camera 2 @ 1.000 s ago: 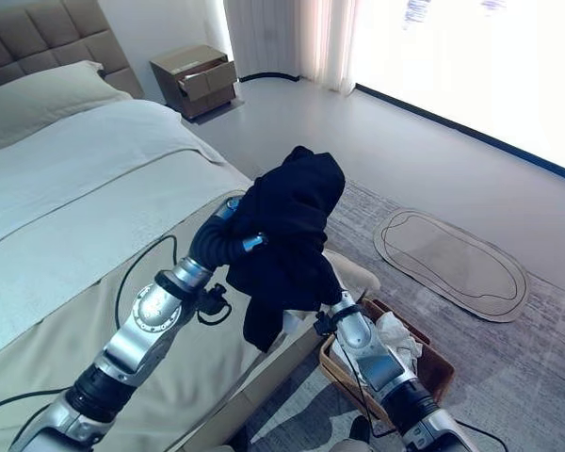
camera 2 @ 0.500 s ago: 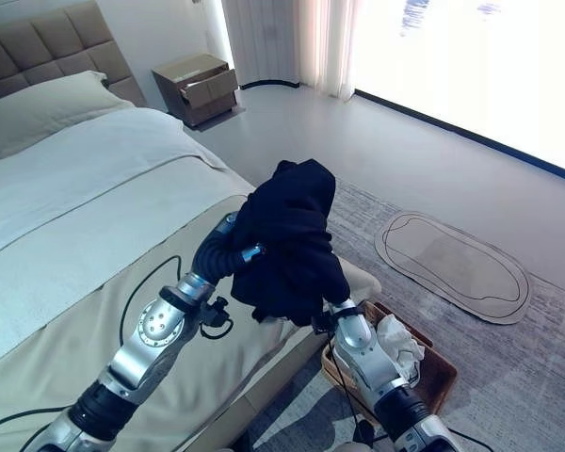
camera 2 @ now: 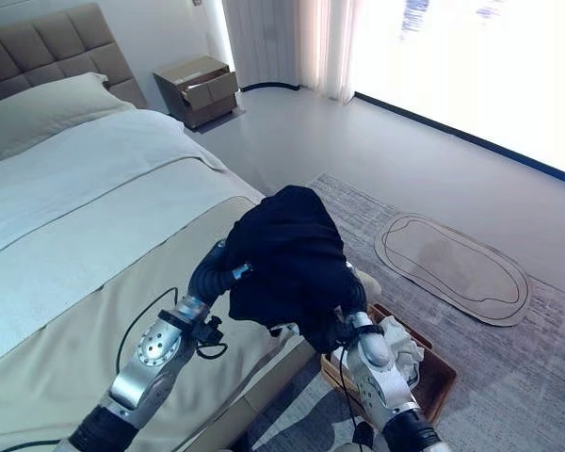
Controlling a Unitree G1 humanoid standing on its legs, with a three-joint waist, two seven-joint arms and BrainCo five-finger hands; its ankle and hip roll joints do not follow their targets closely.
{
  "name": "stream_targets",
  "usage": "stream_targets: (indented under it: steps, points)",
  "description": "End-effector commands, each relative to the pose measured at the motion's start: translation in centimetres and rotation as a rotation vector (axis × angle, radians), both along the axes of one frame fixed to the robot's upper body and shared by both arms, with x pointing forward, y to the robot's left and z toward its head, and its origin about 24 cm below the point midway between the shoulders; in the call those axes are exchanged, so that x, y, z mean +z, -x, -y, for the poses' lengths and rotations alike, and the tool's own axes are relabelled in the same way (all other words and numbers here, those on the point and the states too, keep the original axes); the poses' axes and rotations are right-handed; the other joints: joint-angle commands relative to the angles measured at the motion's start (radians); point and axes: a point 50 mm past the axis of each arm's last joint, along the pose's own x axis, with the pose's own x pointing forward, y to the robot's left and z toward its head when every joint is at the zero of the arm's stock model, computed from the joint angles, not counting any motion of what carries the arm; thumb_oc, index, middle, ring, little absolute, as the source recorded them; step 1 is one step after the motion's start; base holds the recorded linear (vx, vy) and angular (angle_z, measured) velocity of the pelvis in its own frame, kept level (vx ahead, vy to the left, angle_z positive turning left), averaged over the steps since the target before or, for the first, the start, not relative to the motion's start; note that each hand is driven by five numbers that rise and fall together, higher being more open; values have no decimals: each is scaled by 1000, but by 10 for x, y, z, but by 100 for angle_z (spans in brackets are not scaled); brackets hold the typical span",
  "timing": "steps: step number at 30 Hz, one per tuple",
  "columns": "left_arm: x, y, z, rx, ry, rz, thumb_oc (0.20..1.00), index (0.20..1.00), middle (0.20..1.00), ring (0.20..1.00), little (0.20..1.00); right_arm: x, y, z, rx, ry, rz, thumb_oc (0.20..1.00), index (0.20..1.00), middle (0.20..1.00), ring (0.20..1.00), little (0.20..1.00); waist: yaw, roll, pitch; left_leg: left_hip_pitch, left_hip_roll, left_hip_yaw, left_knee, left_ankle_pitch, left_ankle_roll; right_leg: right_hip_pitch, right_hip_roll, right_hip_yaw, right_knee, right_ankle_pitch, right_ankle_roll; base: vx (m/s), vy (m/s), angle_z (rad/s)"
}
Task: Pick up clothes into the bucket
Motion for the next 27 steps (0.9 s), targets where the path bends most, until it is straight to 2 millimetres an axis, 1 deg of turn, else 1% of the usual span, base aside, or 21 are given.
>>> stream_targets:
  steps: [1, 2, 4, 7, 9, 13, 17, 19, 20, 21, 24, 25, 26, 27]
  points:
    - [-6, -7, -4, 27, -36, 27, 1000, 1000, 1000, 1000, 1000, 44, -15, 5, -59, -116, 233, 200, 200, 200, 200, 200, 12, -52, -5, -4, 19, 29, 55, -53, -7, -30, -12, 28, 52, -12, 21, 0, 0, 0]
    - [-6, -7, -4, 25, -35, 28, 1000, 1000, 1000, 1000, 1000, 44, -15, 5, -59, -115, 233, 200, 200, 200, 200, 200, 13, -52, -5, -4, 19, 29, 55, -53, -7, -31, -12, 29, 52, -12, 21, 0, 0, 0]
    - [-17, -6, 1, -3, 10, -35, 1000, 1000, 1000, 1000, 1000, 45, -14, 10, -82, -125, 239, 200, 200, 200, 200, 200, 7, -53, -6, -3, 19, 32, 55, -53, -7, -33, -12, 31, 52, -12, 22, 0, 0, 0]
    - [-22, -3, 4, -37, 25, -64, 1000, 1000, 1000, 1000, 1000, 43, -13, 20, -130, -149, 235, 200, 200, 200, 200, 200, 5, -53, -7, -4, 17, 32, 56, -56, -6, -34, -12, 33, 53, -12, 23, 3, -2, -3]
    - [-26, -1, 5, -51, 14, -80, 1000, 1000, 1000, 1000, 1000, 42, -12, 26, -161, -185, 235, 200, 200, 200, 200, 200, 4, -54, -7, -4, 17, 32, 57, -57, -5, -35, -12, 33, 53, -12, 23, 0, 0, 0]
    - [-39, 1, 0, -25, -49, -117, 1000, 1000, 1000, 1000, 1000, 41, -11, 38, -219, -201, 238, 200, 200, 200, 200, 200, 2, -56, -9, 0, 16, 35, 57, -59, -5, -34, -11, 36, 54, -12, 24, 5, -6, -3]
    - [-65, 4, -8, 22, -118, -213, 1000, 1000, 1000, 1000, 1000, 40, -10, 50, -272, -217, 238, 200, 200, 200, 200, 200, -2, -57, -11, 0, 16, 37, 57, -59, -4, -34, -10, 38, 53, -12, 24, 1, -5, -7]
    - [-80, 7, -16, 73, -162, -264, 1000, 1000, 1000, 1000, 1000, 40, -7, 58, -306, -206, 242, 200, 200, 200, 200, 200, -4, -58, -13, 1, 16, 38, 56, -59, -4, -34, -10, 39, 53, -12, 23, 3, -3, -2]
    - [-80, 7, -15, 72, -162, -263, 1000, 1000, 1000, 1000, 1000, 40, -7, 58, -307, -205, 242, 200, 200, 200, 200, 200, -4, -58, -13, 1, 16, 38, 55, -59, -4, -34, -10, 39, 53, -13, 23, 0, 0, 0]
    - [-88, 8, -24, 130, -181, -292, 1000, 1000, 1000, 1000, 1000, 40, -4, 70, -359, -194, 248, 200, 200, 200, 200, 200, -5, -59, -13, -2, 17, 39, 55, -57, -4, -35, -10, 37, 54, -13, 24, 0, 0, 0]
    - [-88, 11, -39, 199, -148, -299, 1000, 1000, 1000, 1000, 1000, 40, 2, 89, -445, -173, 253, 200, 200, 200, 200, 200, -4, -61, -8, -6, 16, 38, 57, -58, -3, -38, -11, 38, 56, -12, 24, 0, 0, 0]
    - [-88, 11, -39, 199, -148, -300, 1000, 1000, 1000, 1000, 1000, 40, 2, 89, -445, -173, 253, 200, 200, 200, 200, 200, -4, -61, -9, -6, 16, 38, 57, -59, -3, -38, -11, 38, 56, -12, 24, 5, -3, -3]
    - [-86, 15, -49, 238, -123, -296, 1000, 1000, 1000, 1000, 1000, 40, 6, 102, -506, -168, 259, 200, 200, 200, 200, 200, -3, -62, -6, -10, 15, 36, 60, -60, -3, -41, -11, 38, 56, -13, 25, 6, -1, -3]
    - [-85, 16, -56, 265, -111, -293, 1000, 1000, 1000, 1000, 1000, 40, 8, 109, -540, -160, 264, 200, 200, 200, 200, 200, -2, -63, -5, -12, 15, 36, 61, -61, -3, -43, -12, 38, 57, -13, 25, 6, 1, -3]
